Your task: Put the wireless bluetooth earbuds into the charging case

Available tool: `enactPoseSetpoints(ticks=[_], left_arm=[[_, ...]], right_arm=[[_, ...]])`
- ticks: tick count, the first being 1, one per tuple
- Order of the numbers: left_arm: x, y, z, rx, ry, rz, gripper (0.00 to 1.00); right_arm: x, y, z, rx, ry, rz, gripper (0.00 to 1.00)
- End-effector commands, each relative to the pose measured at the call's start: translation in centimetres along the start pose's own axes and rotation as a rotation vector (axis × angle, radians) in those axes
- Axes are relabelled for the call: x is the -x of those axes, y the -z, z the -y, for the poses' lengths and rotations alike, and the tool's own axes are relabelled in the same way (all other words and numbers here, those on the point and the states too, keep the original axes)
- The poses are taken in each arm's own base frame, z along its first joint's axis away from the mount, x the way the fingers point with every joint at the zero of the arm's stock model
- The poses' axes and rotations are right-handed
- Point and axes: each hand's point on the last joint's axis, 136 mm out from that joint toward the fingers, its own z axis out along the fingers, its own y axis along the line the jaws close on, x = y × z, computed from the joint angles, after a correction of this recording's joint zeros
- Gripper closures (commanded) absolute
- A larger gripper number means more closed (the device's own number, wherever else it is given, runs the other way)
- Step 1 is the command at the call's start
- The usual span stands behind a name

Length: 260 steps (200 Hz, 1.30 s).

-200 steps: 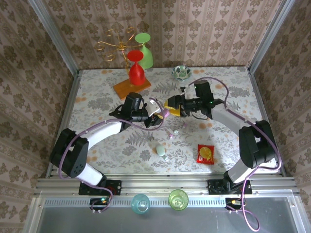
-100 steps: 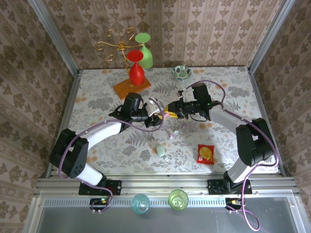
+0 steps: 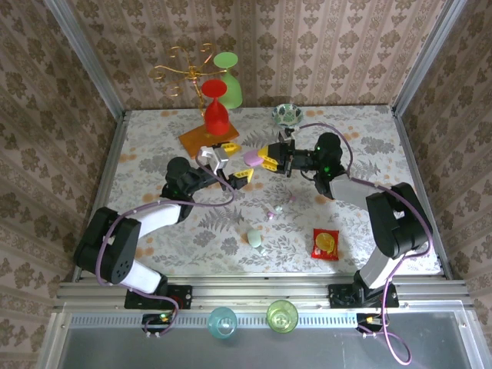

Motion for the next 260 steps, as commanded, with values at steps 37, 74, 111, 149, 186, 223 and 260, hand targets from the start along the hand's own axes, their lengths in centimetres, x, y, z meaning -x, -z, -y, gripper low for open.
enactPoseSetpoints(ticks=[37, 74, 111, 149, 186, 223, 260], left_arm=[[4.0, -0.2, 1.4, -0.093, -0.060, 0.140, 0.30], [3.9, -0.2, 1.6, -0.112, -0.062, 0.138, 0.35], [4.0, -0.4, 2.0, -0.129, -0.058, 0.139, 0.46], [4.0, -0.3, 2.1, -0.133, -0.054, 0.137, 0.46], [4.3, -0.3, 2.1, -0.134, -0.052, 0.143, 0.59], [4.4, -0.4, 2.3, -0.149, -0.050, 0.143, 0.68], [4.2, -0.3, 1.9, -0.147, -0.015, 0.135, 0.74]], right_arm=[[-1.0, -1.2, -4.4, 0.145, 0.031, -0.029, 0.89], [-1.4, -1.6, -5.2, 0.159, 0.040, -0.034, 0.89], [-1.6, -1.9, -5.4, 0.163, 0.043, -0.042, 0.90], [-1.7, -2.0, -5.7, 0.168, 0.050, -0.041, 0.90], [-1.7, -2.0, -5.3, 0.163, 0.040, -0.039, 0.90], [-1.5, -2.1, -5.2, 0.164, 0.037, -0.035, 0.87], [-1.3, -1.8, -5.9, 0.165, 0.095, -0.018, 0.46]])
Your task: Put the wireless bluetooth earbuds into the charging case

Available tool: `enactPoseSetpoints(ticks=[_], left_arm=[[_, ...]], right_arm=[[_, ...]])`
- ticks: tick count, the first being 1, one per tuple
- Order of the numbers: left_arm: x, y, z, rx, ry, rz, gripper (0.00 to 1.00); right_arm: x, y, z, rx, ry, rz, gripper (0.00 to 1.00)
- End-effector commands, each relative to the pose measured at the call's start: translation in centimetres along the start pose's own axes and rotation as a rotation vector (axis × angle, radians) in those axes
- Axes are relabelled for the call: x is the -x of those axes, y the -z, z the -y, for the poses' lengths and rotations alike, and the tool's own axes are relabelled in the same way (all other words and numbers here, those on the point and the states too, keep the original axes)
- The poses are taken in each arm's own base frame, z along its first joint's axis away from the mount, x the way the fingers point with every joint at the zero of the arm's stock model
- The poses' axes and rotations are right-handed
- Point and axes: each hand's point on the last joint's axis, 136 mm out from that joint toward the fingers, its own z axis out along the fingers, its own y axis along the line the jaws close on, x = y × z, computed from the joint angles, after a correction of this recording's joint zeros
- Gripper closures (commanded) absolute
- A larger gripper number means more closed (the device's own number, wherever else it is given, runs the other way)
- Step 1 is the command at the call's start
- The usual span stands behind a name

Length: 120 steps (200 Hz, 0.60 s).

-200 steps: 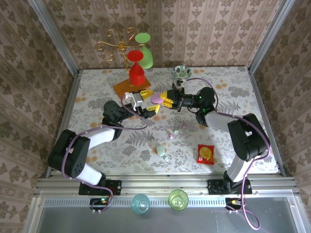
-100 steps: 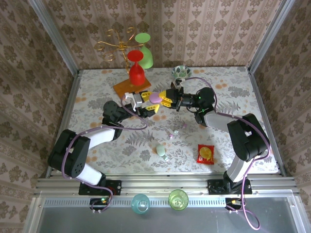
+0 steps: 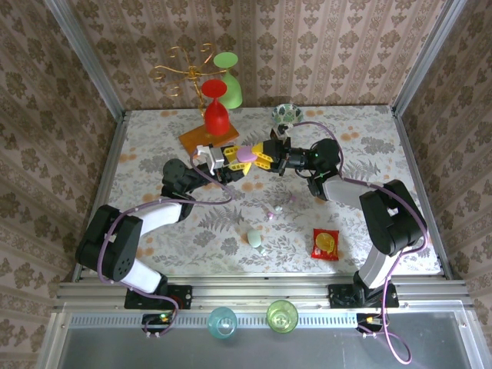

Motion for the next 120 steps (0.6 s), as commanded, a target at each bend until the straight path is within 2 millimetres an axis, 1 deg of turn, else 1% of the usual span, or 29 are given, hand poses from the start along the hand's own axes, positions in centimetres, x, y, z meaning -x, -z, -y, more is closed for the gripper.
enactPoseSetpoints(ticks=[1, 14, 30, 43, 48, 50, 53, 68, 72, 81, 92, 94, 100, 120], left_arm=[[1.4, -0.5, 0.3, -0.048, -0.001, 0.034, 0.74], [1.1, -0.3, 0.0, -0.043, 0.030, 0.027, 0.74], [0.6, 0.0, -0.1, -0.042, 0.067, 0.015, 0.74], [0.2, 0.1, 0.3, -0.060, 0.106, 0.005, 0.75], [0.1, 0.2, 0.5, -0.069, 0.121, 0.001, 0.75], [0.1, 0.7, -0.2, -0.051, 0.122, -0.002, 0.75], [0.0, 0.9, -0.3, -0.049, 0.130, -0.005, 0.75], [-0.3, 1.1, 0.1, -0.065, 0.164, -0.015, 0.74], [-0.3, 1.2, 0.4, -0.071, 0.173, -0.018, 0.74], [-0.5, 1.3, 0.7, -0.083, 0.191, -0.023, 0.74], [-0.6, 1.5, 1.0, -0.098, 0.211, -0.030, 0.74], [-0.6, 1.4, 1.1, -0.102, 0.214, -0.031, 0.74], [-0.6, 1.4, 1.2, -0.111, 0.225, -0.032, 0.74], [-0.4, 1.3, 1.6, -0.133, 0.244, -0.033, 0.74]], right_arm=[[0.3, -0.2, -2.6, 0.039, 0.114, 0.020, 0.45], [0.5, 0.1, -2.3, 0.004, 0.164, 0.037, 0.32], [0.6, 0.5, -1.3, -0.087, 0.224, 0.051, 0.21], [0.4, 0.8, -0.6, -0.177, 0.299, 0.046, 0.15], [0.3, 1.0, -0.3, -0.220, 0.331, 0.043, 0.14], [0.3, 1.1, -0.1, -0.238, 0.345, 0.042, 0.14], [0.1, 1.2, 0.0, -0.263, 0.369, 0.039, 0.13], [-0.5, 2.2, 0.6, -0.396, 0.503, 0.023, 0.11], [-0.6, 2.6, 0.7, -0.432, 0.565, 0.012, 0.11], [-1.1, 3.0, 0.4, -0.466, 0.668, -0.017, 0.10], [-1.4, 3.4, 0.9, -0.516, 0.773, -0.062, 0.11], [-1.8, 3.4, 0.1, -0.516, 0.810, -0.065, 0.11], [-2.2, 3.6, 0.0, -0.537, 0.864, -0.087, 0.11], [-3.1, 3.2, 0.1, -0.587, 0.996, -0.161, 0.12]])
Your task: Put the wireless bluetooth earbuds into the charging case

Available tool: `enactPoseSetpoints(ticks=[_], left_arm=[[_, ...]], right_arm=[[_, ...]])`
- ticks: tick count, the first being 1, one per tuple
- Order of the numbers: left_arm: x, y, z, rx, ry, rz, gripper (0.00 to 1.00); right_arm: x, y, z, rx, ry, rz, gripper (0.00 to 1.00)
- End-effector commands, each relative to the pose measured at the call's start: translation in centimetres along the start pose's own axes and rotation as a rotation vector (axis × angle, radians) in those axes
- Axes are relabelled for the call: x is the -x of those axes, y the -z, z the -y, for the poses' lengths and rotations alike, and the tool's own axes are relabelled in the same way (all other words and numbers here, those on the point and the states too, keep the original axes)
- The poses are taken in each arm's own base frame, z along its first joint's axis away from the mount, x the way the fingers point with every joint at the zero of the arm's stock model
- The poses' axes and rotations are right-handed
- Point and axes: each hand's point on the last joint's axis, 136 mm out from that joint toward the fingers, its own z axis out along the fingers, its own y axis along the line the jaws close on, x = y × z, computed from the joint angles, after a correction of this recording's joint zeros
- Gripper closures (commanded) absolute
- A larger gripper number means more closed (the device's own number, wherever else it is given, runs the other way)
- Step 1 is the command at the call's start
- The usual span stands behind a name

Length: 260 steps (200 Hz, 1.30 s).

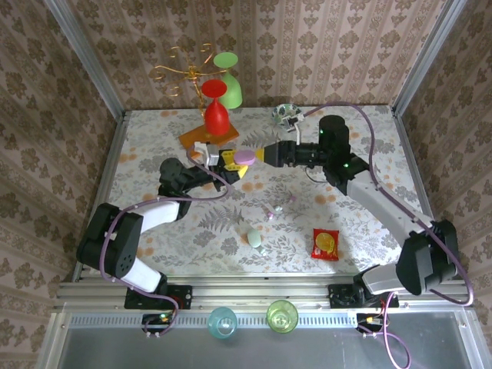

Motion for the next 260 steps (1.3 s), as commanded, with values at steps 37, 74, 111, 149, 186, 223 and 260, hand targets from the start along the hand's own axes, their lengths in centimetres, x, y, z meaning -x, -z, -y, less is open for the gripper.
enactPoseSetpoints(ticks=[37, 74, 111, 149, 186, 223, 260], left_arm=[[0.9, -0.3, 2.3, -0.095, 0.016, 0.006, 0.74], [1.0, -0.3, 2.5, -0.110, 0.016, 0.004, 0.74], [1.4, -0.3, 2.7, -0.118, 0.019, 0.006, 0.74], [0.8, -0.8, 3.9, -0.155, 0.011, -0.002, 0.74], [0.3, -0.6, 4.2, -0.159, -0.006, -0.008, 0.74], [0.4, -0.5, 4.5, -0.168, -0.022, -0.008, 0.74], [0.5, -0.5, 4.8, -0.177, -0.035, -0.006, 0.74]], right_arm=[[-3.0, -0.9, 0.4, -0.148, 0.377, -0.164, 0.14], [-2.0, -1.6, 1.9, -0.202, 0.359, -0.137, 0.18], [-1.7, -1.8, 2.9, -0.238, 0.372, -0.145, 0.19], [-0.6, -1.7, 3.6, -0.287, 0.357, -0.113, 0.22], [1.0, -1.1, 3.9, -0.300, 0.308, -0.037, 0.25], [1.3, -1.1, 4.5, -0.308, 0.283, -0.041, 0.25], [1.5, -1.3, 4.9, -0.324, 0.266, -0.047, 0.25]])
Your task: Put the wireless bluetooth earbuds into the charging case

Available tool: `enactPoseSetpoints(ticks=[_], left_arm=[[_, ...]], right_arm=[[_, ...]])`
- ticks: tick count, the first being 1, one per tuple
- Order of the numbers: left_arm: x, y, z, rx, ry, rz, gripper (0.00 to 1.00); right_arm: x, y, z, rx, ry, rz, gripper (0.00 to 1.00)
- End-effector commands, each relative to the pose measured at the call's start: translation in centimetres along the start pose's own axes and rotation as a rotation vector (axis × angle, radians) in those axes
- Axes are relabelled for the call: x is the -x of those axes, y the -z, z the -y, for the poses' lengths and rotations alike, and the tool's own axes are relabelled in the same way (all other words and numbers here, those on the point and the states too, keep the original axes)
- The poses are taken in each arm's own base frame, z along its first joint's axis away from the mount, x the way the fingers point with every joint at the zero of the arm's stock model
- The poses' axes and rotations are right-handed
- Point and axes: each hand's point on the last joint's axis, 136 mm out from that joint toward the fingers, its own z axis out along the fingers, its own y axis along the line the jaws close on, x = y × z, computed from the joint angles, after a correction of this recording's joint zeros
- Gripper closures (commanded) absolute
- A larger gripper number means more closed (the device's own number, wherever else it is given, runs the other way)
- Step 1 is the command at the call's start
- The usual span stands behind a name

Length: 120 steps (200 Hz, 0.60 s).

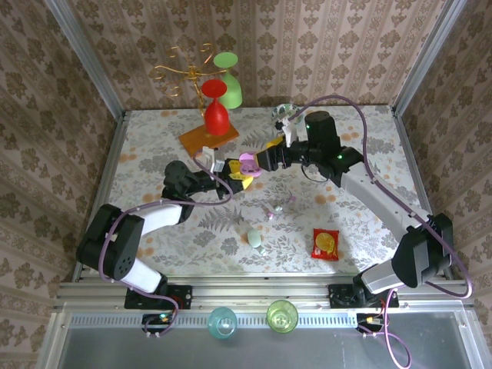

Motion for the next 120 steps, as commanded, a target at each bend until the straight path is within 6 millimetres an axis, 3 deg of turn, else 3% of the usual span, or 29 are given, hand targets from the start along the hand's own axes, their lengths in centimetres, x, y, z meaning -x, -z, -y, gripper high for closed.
enactPoseSetpoints(ticks=[1, 48, 53, 69, 93, 120], left_arm=[[1.6, 0.1, 2.0, -0.061, -0.117, 0.027, 0.74], [1.2, 0.7, 0.2, 0.026, -0.135, 0.037, 0.74], [1.1, 0.8, -0.2, 0.046, -0.139, 0.040, 0.74], [1.1, 1.6, -1.8, 0.115, -0.155, 0.047, 0.75], [1.2, 2.2, -3.1, 0.184, -0.188, 0.054, 0.75], [0.6, 2.4, -3.8, 0.227, -0.209, 0.030, 0.74]], right_arm=[[1.2, 0.0, 0.6, -0.041, -0.009, 0.017, 0.25], [2.0, 1.8, -2.8, 0.093, 0.046, 0.075, 0.15], [2.6, 2.9, -3.8, 0.103, 0.067, 0.109, 0.13], [2.9, 4.4, -4.0, 0.072, 0.072, 0.161, 0.07], [2.6, 6.5, -1.6, -0.085, 0.010, 0.215, 0.00], [0.3, 8.6, 3.8, -0.297, -0.222, 0.248, 0.00]])
